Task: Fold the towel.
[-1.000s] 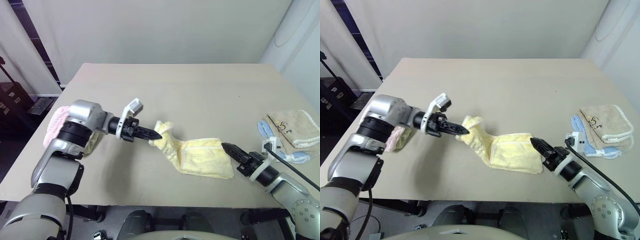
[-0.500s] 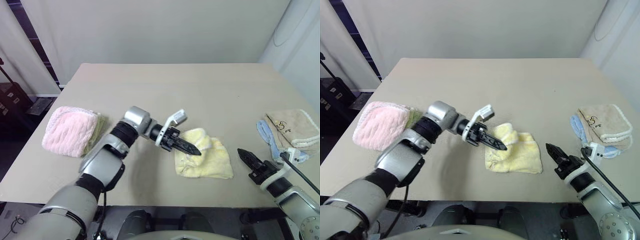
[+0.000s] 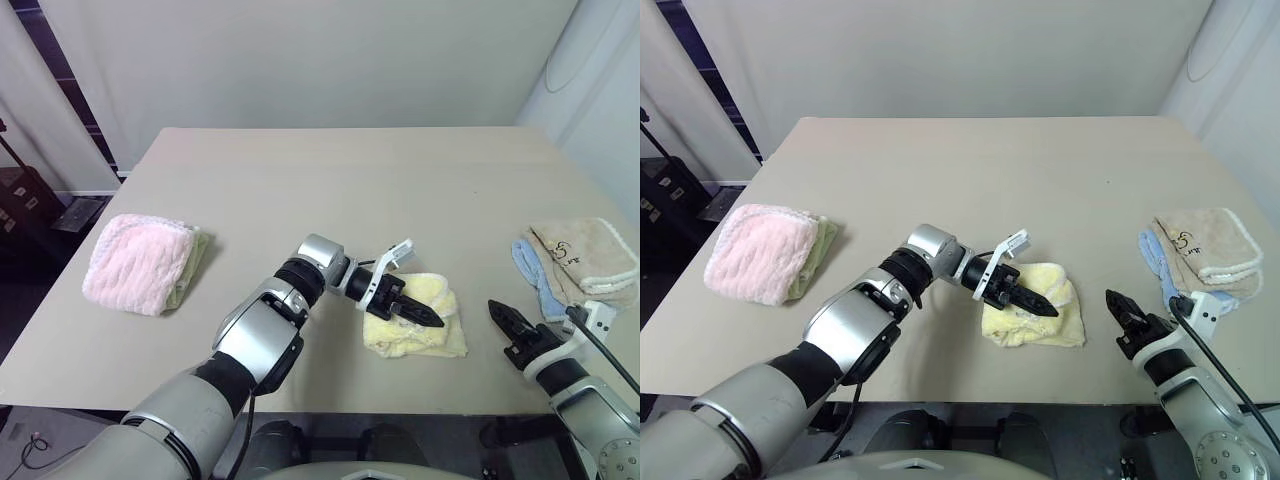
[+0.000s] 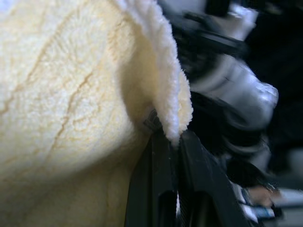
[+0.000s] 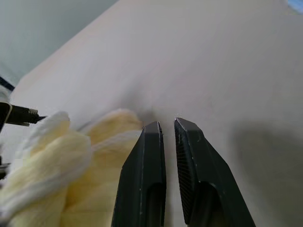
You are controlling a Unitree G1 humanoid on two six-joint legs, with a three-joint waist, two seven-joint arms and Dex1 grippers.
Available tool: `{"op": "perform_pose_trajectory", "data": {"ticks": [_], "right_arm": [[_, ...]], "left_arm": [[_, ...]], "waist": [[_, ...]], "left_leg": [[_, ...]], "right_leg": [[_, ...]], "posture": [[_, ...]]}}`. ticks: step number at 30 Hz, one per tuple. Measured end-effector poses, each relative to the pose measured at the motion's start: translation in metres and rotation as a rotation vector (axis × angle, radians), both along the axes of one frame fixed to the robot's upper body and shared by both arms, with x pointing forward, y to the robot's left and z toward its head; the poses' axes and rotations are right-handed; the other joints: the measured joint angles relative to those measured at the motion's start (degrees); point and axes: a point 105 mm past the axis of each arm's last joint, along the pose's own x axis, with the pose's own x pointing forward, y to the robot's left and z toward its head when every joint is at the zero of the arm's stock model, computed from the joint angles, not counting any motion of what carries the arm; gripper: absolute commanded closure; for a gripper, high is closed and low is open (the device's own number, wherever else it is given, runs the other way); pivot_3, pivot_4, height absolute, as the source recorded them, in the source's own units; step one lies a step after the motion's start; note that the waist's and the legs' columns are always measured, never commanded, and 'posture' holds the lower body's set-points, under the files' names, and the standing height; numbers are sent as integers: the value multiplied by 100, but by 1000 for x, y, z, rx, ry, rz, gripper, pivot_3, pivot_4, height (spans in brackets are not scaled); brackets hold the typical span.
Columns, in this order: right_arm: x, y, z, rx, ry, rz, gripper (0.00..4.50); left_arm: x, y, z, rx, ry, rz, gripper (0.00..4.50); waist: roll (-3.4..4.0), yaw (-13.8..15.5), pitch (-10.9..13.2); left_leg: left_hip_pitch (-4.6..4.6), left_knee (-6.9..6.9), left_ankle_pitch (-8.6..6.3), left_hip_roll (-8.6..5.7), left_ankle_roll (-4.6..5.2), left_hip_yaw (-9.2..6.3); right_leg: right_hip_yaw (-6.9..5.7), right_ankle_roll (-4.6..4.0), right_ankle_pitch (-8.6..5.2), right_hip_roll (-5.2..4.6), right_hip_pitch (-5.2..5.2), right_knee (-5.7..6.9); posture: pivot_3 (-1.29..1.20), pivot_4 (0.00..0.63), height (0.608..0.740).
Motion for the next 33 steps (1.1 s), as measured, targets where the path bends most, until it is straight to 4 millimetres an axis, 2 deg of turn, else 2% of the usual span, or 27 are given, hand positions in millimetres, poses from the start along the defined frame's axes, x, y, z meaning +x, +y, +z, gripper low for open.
{"op": "perform_pose_trajectory", "data": {"ticks": [1,5,8,14,15,19,22,26,27,29,30,33], "right_arm": [[0,0,0,0,1,0,4058],[0,0,-1,0,4,-2,4058],[1,-1,-2,3,7,-7,4058],[8,-1,-2,17,2,-7,4058],[9,0,-2,17,-2,-5,4058],[16,-3,14,15,-103,-16,4058],[17,-6,22,13,-152,-24,4058],[20,1,39,26,-228,21,4058],[21,3,47,3,-253,42,4221],[22,9,62,-34,-306,87,4500],[23,14,69,-51,-331,123,4500],[26,30,89,-109,-397,224,4500]], "left_arm": [[1,1,-2,10,-6,4,4466],[8,2,-3,6,-7,68,3446],[10,2,1,-28,31,95,2406],[2,2,12,-101,97,38,220],[2,1,16,-124,93,25,26],[1,-3,44,-279,64,-23,26],[1,-2,55,-355,25,-29,26],[7,12,66,-484,-81,14,26],[13,17,72,-498,-147,36,413],[22,26,78,-502,-290,75,890],[26,31,78,-496,-349,100,1370],[40,50,77,-464,-468,189,2376]], "waist": [[0,0,0],[2,3,-1],[3,2,-2],[11,-2,-7],[13,0,-8],[19,1,-12],[26,-1,-16],[30,-28,-19],[32,-20,-20],[34,-4,-21],[35,0,-22],[31,-11,-20]], "left_leg": [[0,0,0,0,0,0],[-1,4,0,0,0,-1],[-1,4,0,0,0,-1],[0,5,0,0,0,-1],[0,5,0,-1,0,-1],[0,6,0,-1,0,-1],[1,5,0,-1,1,-1],[8,8,1,2,0,-1],[13,9,1,2,0,-1],[33,9,1,2,0,-1],[43,9,1,2,0,-1],[43,11,1,1,0,0]], "right_leg": [[0,0,0,1,0,0],[0,0,0,-2,3,-2],[0,-1,0,-2,3,-2],[0,-1,0,1,4,0],[0,-2,0,2,4,0],[0,-2,0,1,5,0],[0,-2,0,2,7,0],[7,-2,2,5,6,15],[10,-4,2,6,7,18],[11,-5,2,8,28,17],[11,-5,2,7,38,15],[15,-6,2,8,38,14]], "posture": [[0,0,740],[0,0,740],[0,0,740],[0,0,740],[0,0,740],[0,0,740],[0,0,740],[0,0,740],[0,0,740],[0,0,740],[0,0,740],[0,0,740]]}}
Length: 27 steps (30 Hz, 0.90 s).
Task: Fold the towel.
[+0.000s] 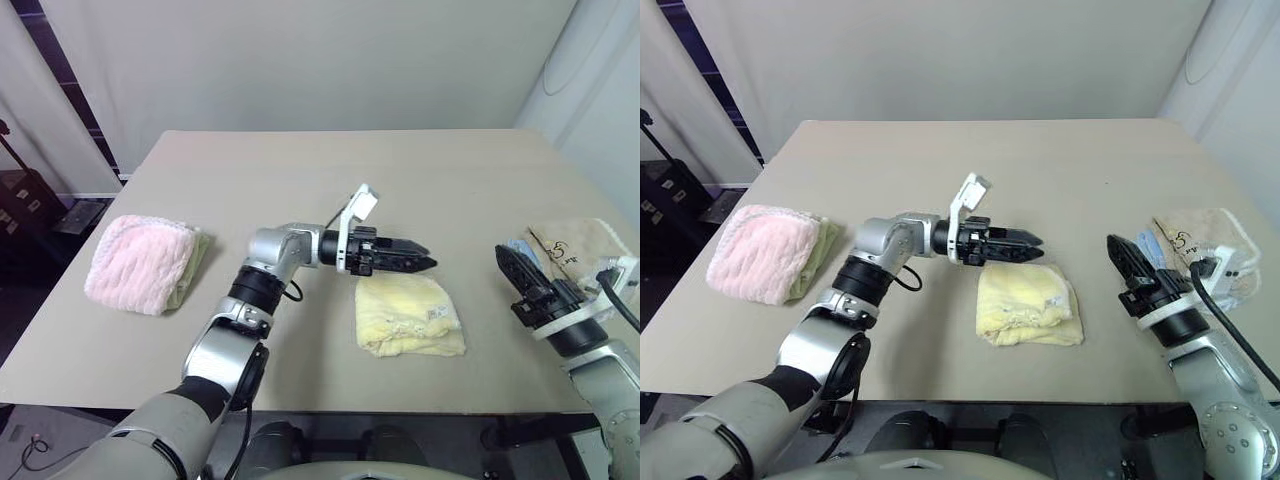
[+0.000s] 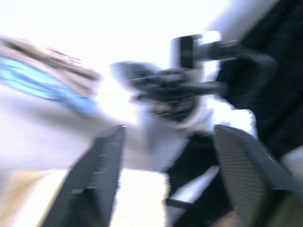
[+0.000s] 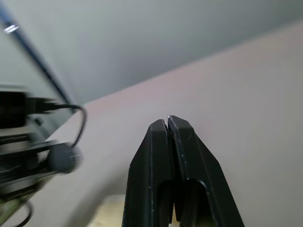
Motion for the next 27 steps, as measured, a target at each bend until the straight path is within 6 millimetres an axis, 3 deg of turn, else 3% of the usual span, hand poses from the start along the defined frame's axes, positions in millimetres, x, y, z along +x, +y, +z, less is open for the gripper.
{"op": "perform_pose_trajectory", "data": {"ticks": [4,6,11,16,19,24,27], "right_arm": [[6,14,12,-85,-31,102,4500],[9,23,13,-113,-29,157,4500],[14,39,-9,-180,57,284,4500],[16,43,-43,-243,180,360,4500],[14,48,-65,-263,243,413,4500],[8,42,-117,-284,393,414,4500],[10,44,-128,-313,386,411,4500]], "left_arm": [[6,31,4,21,-132,64,3948],[7,40,3,29,-191,86,4456],[5,46,-8,30,-286,121,4456],[-2,43,-38,66,-311,125,4456],[-11,29,-59,66,-292,99,4456],[-28,4,-96,111,-256,21,4456],[-30,-3,-110,145,-259,8,4456]], "waist": [[-1,16,1],[-2,29,1],[-13,24,2],[-12,22,2],[-16,38,0],[-24,23,-1],[-33,11,-8]], "left_leg": [[-1,1,0,-1,0,1],[-3,0,0,-1,0,1],[-4,3,-2,-7,4,3],[1,4,-2,-4,4,4],[0,4,-2,-5,4,4],[0,8,-2,-7,5,5],[30,8,-2,-2,5,5]], "right_leg": [[1,-1,0,1,0,-2],[0,-1,0,1,0,-4],[0,-1,0,-4,5,-9],[0,-1,1,-1,5,-5],[-2,0,1,-1,7,-6],[-2,2,2,-2,8,-6],[-2,3,3,3,31,-3]], "posture": [[0,0,740],[0,0,740],[0,0,740],[0,0,740],[0,0,740],[0,0,740],[0,0,740]]}}
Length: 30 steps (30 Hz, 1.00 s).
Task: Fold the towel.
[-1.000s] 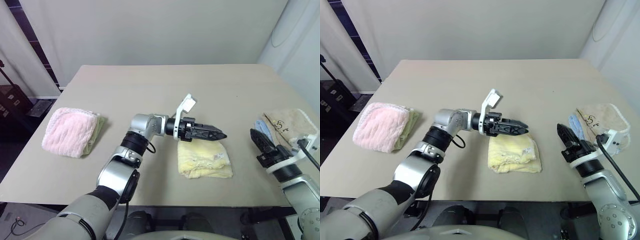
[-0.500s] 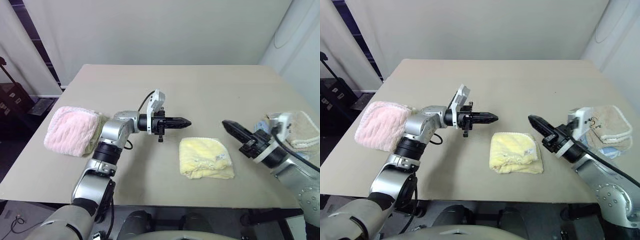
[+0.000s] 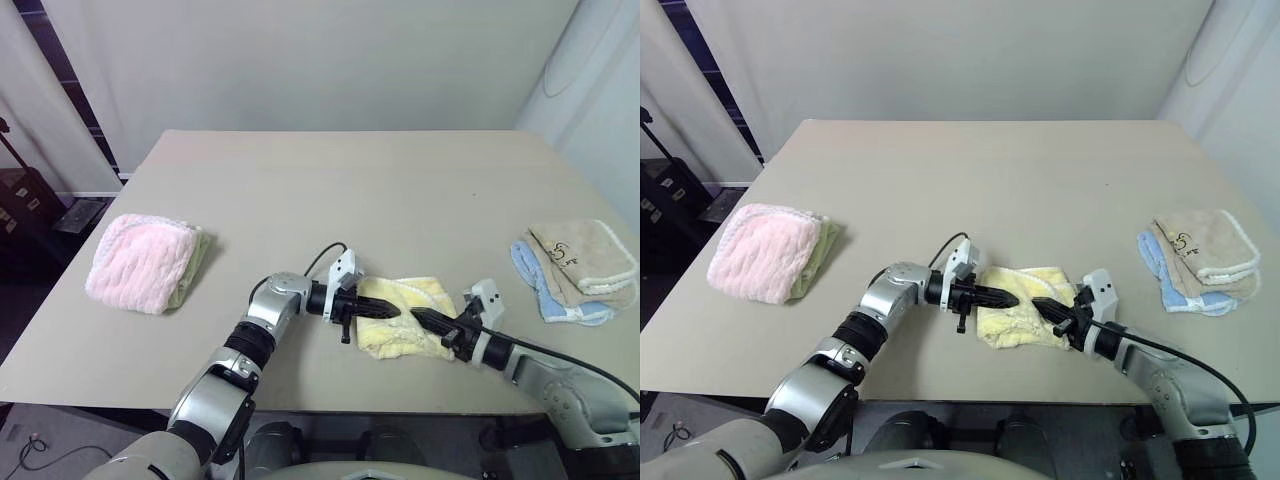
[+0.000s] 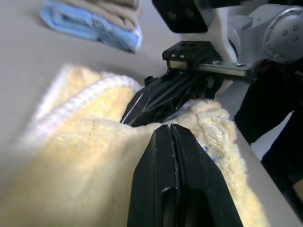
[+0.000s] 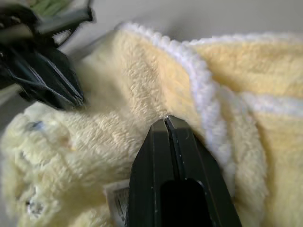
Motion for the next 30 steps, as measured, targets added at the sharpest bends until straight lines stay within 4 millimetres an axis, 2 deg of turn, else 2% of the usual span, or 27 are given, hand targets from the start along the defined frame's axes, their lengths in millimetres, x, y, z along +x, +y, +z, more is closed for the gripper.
{"op": "perform_pose_trajectory", "data": {"ticks": [2,6,9,10,13,17,18,20,25,30], "right_arm": [[3,0,-3,-12,-11,-2,4500],[5,0,-3,-16,-21,-6,4500],[4,-1,-1,-5,-25,2,3947],[4,-1,1,1,-26,4,3616],[1,-5,13,76,-7,-4,2511],[-2,-25,35,115,27,2,1144],[-2,-28,38,117,35,6,699],[-2,-35,44,131,76,9,69],[4,-51,47,169,231,-3,26],[9,-60,40,206,350,-24,26]], "left_arm": [[1,-3,-4,19,-40,-9,4456],[6,-3,-3,14,-51,-1,4456],[7,0,1,-11,-44,-1,4500],[7,2,3,-22,-33,-4,4500],[12,11,15,-36,-55,-7,3504],[19,32,39,-64,-153,14,2131],[20,37,40,-61,-163,24,1667],[21,47,44,-49,-190,42,1013],[21,66,53,-31,-257,63,985],[15,91,39,22,-245,105,985]], "waist": [[-19,2,2],[-24,-2,0],[-23,1,0],[-23,1,0],[-19,5,2],[-19,6,2],[-19,5,2],[-17,0,2],[-15,2,1],[-12,0,1]], "left_leg": [[32,0,-1,7,-2,-3],[36,0,-3,10,-6,-4],[35,0,-3,10,-6,-4],[32,0,-3,10,-5,-4],[14,0,-2,10,-4,-4],[13,-2,-2,10,-3,-3],[13,-3,-2,11,-3,-3],[13,-3,-2,11,-3,-3],[14,-2,-2,11,-3,-2],[12,-6,-2,11,-3,-1]], "right_leg": [[-7,-2,-2,1,24,-6],[-9,-15,-3,-7,25,-17],[-9,-10,10,-9,24,-18],[-9,-7,12,-8,21,-17],[-9,-4,14,-8,20,-14],[-8,-6,13,-9,18,-16],[-8,-6,13,-8,17,-16],[-8,-9,12,-8,17,-15],[-6,-27,3,-10,17,-16],[-6,-26,4,-9,12,-16]], "posture": [[0,0,740],[0,0,740],[0,0,740],[0,0,740],[0,0,740],[0,0,740],[0,0,740],[0,0,740],[0,0,740],[0,0,740]]}}
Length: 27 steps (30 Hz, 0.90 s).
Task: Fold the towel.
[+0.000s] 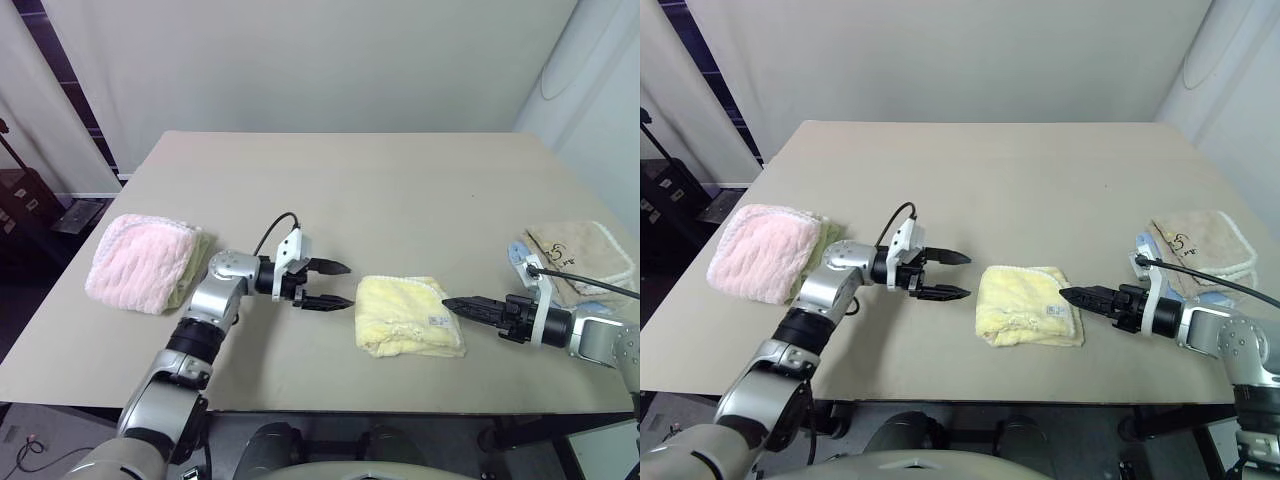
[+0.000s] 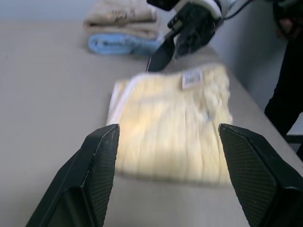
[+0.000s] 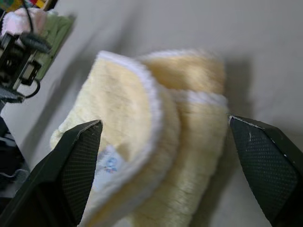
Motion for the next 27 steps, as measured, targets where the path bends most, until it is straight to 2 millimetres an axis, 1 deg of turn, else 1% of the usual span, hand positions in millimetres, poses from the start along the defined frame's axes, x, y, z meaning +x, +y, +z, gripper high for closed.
{"op": "perform_pose_trajectory", "data": {"ticks": [4,9,12,16,20,23,27], "right_arm": [[-1,1,-13,-4,69,17,26],[1,7,-15,-16,76,63,26],[-2,19,-16,1,78,121,26],[-2,35,-16,38,88,176,26],[-2,45,-17,55,97,210,26],[0,48,-20,57,101,214,631],[-3,53,-26,81,121,224,2096]], "left_arm": [[-12,13,-1,18,-9,6,985],[-22,27,-2,27,20,54,985],[-25,33,-3,39,25,74,985],[-24,34,-4,39,13,92,985],[-23,28,-2,17,2,91,985],[-20,24,-1,4,-7,94,975],[-17,23,1,3,-27,91,975]], "waist": [[0,9,0],[2,-19,-1],[3,-22,-2],[2,-24,-1],[2,-29,-1],[1,-45,-2],[3,-41,-3]], "left_leg": [[-3,-1,0,0,0,0],[8,-1,-1,1,-2,1],[11,-3,-2,4,-4,0],[10,-4,-2,5,-4,0],[9,-5,-2,5,-5,0],[9,-6,-2,7,-5,0],[5,-12,-2,7,-5,1]], "right_leg": [[0,-1,0,-2,-3,0],[2,-2,-1,-4,-10,0],[1,-2,-1,-3,-12,1],[2,-2,-1,-3,-17,0],[3,-2,-1,-4,-20,0],[3,-2,0,-2,-21,2],[3,-1,0,-1,-30,2]], "posture": [[0,0,740],[0,0,740],[0,0,740],[0,0,740],[0,0,740],[0,0,740],[0,0,740]]}}
